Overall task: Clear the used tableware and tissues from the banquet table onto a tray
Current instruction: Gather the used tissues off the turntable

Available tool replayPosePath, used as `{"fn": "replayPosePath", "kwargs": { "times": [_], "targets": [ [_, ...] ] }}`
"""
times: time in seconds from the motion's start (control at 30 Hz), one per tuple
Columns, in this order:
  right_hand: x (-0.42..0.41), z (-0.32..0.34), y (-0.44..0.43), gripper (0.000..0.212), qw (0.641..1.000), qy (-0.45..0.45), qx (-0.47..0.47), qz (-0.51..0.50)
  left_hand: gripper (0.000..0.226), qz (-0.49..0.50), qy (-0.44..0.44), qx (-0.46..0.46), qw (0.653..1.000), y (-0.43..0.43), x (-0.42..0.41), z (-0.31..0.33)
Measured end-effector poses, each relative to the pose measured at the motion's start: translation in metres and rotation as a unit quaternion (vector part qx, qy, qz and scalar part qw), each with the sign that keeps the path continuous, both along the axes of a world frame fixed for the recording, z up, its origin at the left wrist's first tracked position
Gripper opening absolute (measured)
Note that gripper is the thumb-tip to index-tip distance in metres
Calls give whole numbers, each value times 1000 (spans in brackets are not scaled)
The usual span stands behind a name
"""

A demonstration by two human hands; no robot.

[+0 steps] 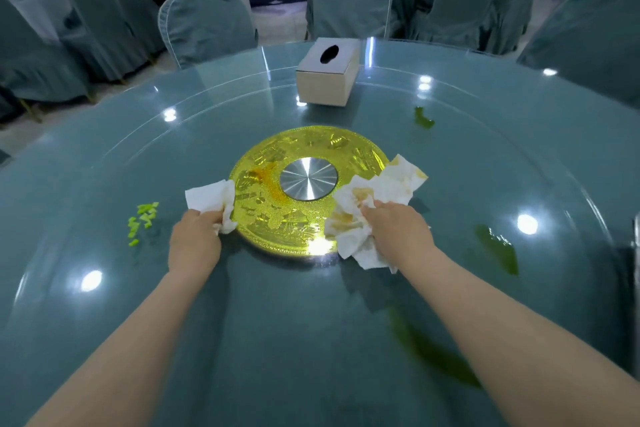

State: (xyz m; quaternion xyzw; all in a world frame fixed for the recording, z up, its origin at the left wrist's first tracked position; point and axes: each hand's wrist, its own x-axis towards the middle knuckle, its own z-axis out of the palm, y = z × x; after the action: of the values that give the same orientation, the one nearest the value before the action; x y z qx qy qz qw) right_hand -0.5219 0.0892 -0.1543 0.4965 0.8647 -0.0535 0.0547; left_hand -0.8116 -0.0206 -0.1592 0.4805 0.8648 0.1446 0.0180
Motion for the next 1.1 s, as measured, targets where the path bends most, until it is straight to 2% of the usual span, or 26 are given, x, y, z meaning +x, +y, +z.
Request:
{"fn": "replayPosePath", "kwargs": {
  "times": [0.13, 0.2, 0.27, 0.37, 0.47, 0.6, 0.77, 0.83, 0.93, 1.1],
  "targets": [
    [12, 13, -9, 38, 1000, -18, 12, 21, 39, -35, -46, 21, 998, -17, 41, 13],
    [24, 21, -20, 40, 1000, 18, 12, 16, 43, -59, -62, 56, 995, -26, 65, 20],
    [39, 32, -38, 46, 995, 93, 41, 12, 46, -80, -81, 90, 989, -37, 89, 34],
    [63, 63, -73, 57, 967, 224, 123, 17, 48, -119, -87, 114, 982, -51, 127, 66],
    [105, 96, -102, 62, 945, 270, 182, 0, 47, -178, -75, 137, 971, -67, 168, 100],
    [177, 136, -123, 51, 947, 271, 165, -53, 45, -243, -84, 151, 954, -81, 236, 140],
    [276, 169, -142, 47, 931, 263, 230, -101, 44, -326, -88, 145, 930, -79, 337, 158],
    [316, 168, -151, 49, 927, 258, 238, -129, 47, -354, -100, 137, 920, -78, 376, 154],
    [374, 154, -163, 54, 936, 229, 204, -174, 52, -384, -113, 113, 909, -74, 429, 138],
    [441, 117, -168, 53, 929, 234, 155, -239, 53, -412, -122, 50, 902, -60, 497, 99]
  ]
}}
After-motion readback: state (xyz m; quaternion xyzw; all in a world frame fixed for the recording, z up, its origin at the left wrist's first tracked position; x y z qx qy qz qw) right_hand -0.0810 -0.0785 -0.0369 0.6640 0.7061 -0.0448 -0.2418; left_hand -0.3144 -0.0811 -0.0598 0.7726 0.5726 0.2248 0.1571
